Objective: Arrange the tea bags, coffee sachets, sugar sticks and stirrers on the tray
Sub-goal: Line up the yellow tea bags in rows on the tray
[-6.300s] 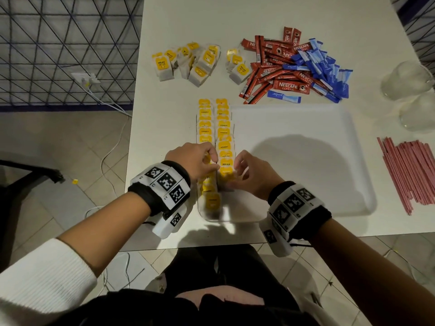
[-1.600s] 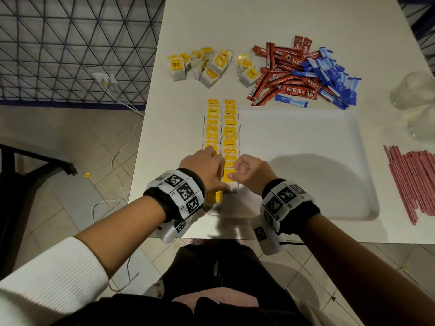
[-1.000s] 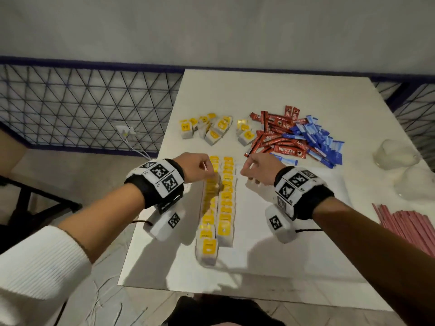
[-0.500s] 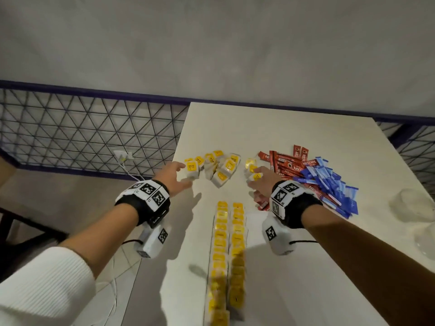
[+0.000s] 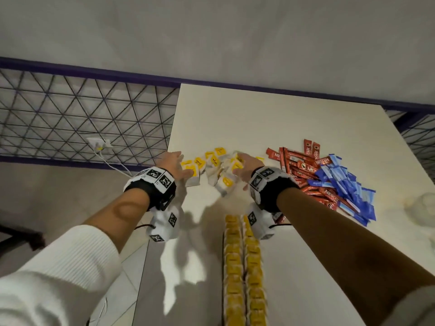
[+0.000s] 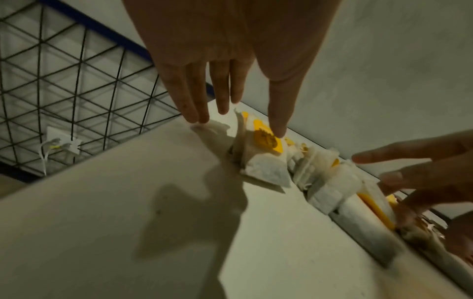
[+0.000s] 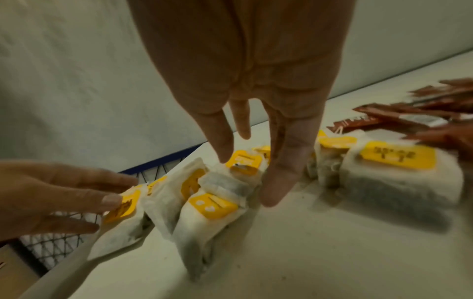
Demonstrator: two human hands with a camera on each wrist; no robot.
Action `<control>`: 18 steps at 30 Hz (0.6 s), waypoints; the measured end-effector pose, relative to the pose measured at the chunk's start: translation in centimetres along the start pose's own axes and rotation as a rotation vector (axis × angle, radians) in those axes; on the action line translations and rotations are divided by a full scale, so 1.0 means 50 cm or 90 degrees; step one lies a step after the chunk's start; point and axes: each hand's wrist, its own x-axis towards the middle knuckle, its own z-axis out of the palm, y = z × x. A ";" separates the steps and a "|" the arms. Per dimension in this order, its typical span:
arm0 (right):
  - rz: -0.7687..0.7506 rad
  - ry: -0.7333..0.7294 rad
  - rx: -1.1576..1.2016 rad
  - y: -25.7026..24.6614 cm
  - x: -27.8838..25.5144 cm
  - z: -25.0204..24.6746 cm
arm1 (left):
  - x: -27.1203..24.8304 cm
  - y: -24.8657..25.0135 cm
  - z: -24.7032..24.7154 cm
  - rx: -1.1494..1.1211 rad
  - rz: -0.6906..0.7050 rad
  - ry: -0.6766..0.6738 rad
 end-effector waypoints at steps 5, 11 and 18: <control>0.053 -0.030 0.015 0.016 0.025 0.024 | 0.003 0.005 0.018 0.112 0.048 0.002; 0.030 -0.026 0.032 0.022 -0.001 0.030 | -0.039 -0.013 0.048 0.046 0.044 -0.059; 0.017 -0.025 0.136 0.022 -0.025 0.037 | -0.110 -0.033 0.056 -0.181 -0.018 -0.070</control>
